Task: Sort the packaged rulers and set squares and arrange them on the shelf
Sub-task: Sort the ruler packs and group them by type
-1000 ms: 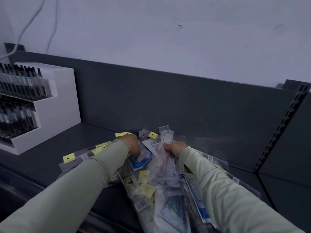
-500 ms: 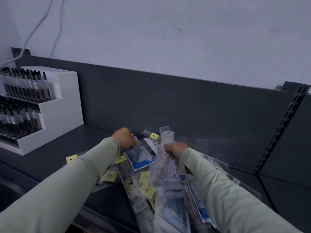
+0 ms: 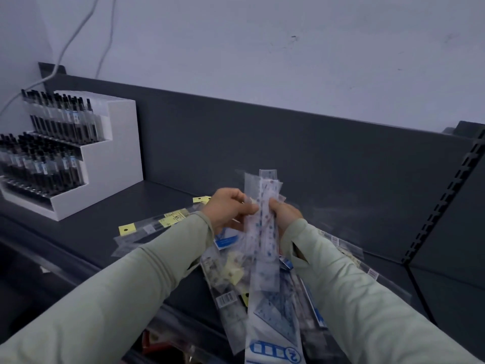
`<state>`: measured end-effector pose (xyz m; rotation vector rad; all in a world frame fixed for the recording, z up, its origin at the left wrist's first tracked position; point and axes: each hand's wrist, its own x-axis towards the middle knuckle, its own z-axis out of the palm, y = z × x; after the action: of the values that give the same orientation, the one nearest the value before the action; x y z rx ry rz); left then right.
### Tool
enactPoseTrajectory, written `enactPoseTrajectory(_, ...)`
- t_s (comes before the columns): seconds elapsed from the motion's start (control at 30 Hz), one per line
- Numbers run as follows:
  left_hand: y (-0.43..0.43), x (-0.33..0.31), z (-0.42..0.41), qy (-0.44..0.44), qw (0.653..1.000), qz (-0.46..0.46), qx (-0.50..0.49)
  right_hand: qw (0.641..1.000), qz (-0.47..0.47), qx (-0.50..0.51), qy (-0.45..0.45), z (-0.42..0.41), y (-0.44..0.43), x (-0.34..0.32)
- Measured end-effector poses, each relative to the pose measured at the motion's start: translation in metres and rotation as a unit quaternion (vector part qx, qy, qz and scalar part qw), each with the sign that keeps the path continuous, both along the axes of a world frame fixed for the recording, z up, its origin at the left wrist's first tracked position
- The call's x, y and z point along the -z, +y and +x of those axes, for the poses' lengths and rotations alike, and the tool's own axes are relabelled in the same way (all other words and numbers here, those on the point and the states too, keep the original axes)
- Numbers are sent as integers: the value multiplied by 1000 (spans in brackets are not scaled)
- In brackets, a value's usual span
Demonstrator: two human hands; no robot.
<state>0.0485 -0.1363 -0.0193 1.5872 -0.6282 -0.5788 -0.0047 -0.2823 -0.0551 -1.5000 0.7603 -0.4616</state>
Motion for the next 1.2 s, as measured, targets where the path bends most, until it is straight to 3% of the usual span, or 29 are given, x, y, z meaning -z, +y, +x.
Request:
enactPoseTrajectory(0.2,1,4,-21,-161,985,56,-18,998,1,-55,-26,-31,23,-17)
enactPoseTrajectory(0.33,5,2,-36,-167,979,119,11,999,18,-27,-44,-51,12,-15)
enactPoseTrajectory(0.47,12,9,-53,-290,920,259,51,1000,-25,-6,10,-77,-6,-18)
enactPoseTrajectory(0.73,7,47,-79,-435,800,394,126,998,-22,-35,47,-139,-19,2)
enactPoseTrajectory(0.87,5,49,-96,-475,774,398,129,997,-8,-51,54,-165,-19,12)
enactPoseTrajectory(1.0,-2,47,-111,-508,761,353,198,997,26,-34,56,-178,-20,21)
enactPoseTrajectory(1.2,-9,42,-115,-543,706,389,235,997,43,20,61,-193,-19,24)
